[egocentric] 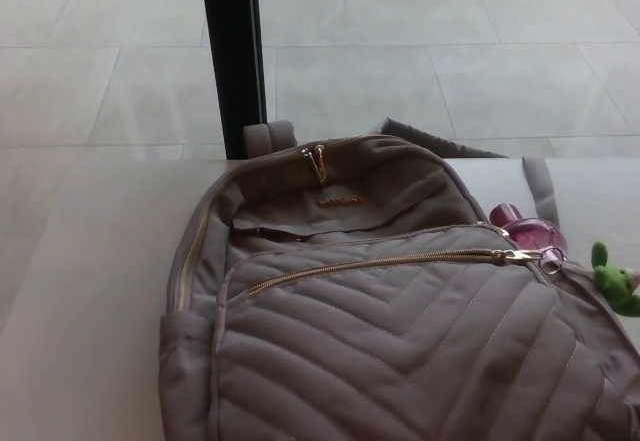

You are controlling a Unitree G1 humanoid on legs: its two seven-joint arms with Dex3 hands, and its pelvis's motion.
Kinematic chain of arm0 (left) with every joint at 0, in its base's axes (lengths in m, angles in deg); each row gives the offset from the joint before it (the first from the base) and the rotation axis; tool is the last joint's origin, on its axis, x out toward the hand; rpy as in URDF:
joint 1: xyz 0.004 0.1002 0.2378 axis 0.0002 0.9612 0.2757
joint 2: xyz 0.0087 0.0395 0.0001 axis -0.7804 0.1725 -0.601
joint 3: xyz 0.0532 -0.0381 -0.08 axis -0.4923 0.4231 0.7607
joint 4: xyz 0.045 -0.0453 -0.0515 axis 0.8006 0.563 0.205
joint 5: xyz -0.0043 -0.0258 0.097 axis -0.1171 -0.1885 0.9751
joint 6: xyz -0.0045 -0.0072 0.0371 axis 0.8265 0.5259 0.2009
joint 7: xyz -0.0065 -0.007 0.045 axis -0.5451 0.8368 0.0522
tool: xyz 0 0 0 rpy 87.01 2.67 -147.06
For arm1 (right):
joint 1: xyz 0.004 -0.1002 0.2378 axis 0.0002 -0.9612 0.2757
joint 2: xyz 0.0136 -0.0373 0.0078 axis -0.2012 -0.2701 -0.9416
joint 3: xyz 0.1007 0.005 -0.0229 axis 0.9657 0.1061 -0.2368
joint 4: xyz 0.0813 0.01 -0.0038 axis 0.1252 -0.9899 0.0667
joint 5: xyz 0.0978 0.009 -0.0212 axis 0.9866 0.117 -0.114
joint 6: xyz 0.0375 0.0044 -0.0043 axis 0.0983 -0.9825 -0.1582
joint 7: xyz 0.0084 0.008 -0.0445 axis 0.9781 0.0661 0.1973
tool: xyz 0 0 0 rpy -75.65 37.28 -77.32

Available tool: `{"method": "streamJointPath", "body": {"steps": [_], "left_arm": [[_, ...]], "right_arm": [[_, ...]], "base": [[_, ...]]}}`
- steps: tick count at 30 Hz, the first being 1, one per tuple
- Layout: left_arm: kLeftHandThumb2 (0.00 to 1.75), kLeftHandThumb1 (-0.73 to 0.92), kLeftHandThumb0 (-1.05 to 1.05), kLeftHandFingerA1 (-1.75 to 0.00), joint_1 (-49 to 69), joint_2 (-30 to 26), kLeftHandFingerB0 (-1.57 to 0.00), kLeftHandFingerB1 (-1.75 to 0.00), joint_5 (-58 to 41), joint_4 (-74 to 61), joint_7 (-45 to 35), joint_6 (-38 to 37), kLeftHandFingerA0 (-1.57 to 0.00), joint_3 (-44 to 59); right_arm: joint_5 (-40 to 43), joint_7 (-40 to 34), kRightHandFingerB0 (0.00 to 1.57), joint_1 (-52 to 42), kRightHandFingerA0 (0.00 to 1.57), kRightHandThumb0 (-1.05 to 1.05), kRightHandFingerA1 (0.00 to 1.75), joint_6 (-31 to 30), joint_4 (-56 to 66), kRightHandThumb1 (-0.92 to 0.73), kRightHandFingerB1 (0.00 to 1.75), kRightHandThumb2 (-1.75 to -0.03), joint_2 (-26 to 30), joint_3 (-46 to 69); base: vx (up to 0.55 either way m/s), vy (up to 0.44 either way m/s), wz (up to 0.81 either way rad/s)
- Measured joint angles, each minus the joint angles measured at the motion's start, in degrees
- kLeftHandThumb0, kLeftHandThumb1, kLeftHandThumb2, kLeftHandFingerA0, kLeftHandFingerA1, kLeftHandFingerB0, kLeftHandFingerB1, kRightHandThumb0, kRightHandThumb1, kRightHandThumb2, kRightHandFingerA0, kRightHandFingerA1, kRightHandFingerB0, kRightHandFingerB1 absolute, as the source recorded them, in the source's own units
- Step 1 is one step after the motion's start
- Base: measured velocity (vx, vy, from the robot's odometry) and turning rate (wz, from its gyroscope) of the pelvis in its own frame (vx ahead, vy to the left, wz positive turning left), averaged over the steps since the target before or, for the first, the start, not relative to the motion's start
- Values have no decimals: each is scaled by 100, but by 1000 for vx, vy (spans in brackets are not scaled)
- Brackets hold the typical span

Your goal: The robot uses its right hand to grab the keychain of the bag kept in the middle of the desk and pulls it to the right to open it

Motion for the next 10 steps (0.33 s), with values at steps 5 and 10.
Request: {"method": "streamJointPath", "body": {"steps": [5, 10], "left_arm": [[79, 42, -49, -66, 22, 4, -46, -54, -81, -8, -87, 41, -63, 199], [80, 41, -51, -70, 35, 9, -51, -56, -251, -54, -194, 74, -68, 491]], "right_arm": [[14, -21, 51, -37, 95, -52, 90, 96, 16, -50, 51, -56, 7, -58], [65, -70, 62, -43, 108, -43, 140, 212, 27, -45, 51, -56, 7, -15]], "base": [[0, 0, 0], [0, 0, 0]]}}
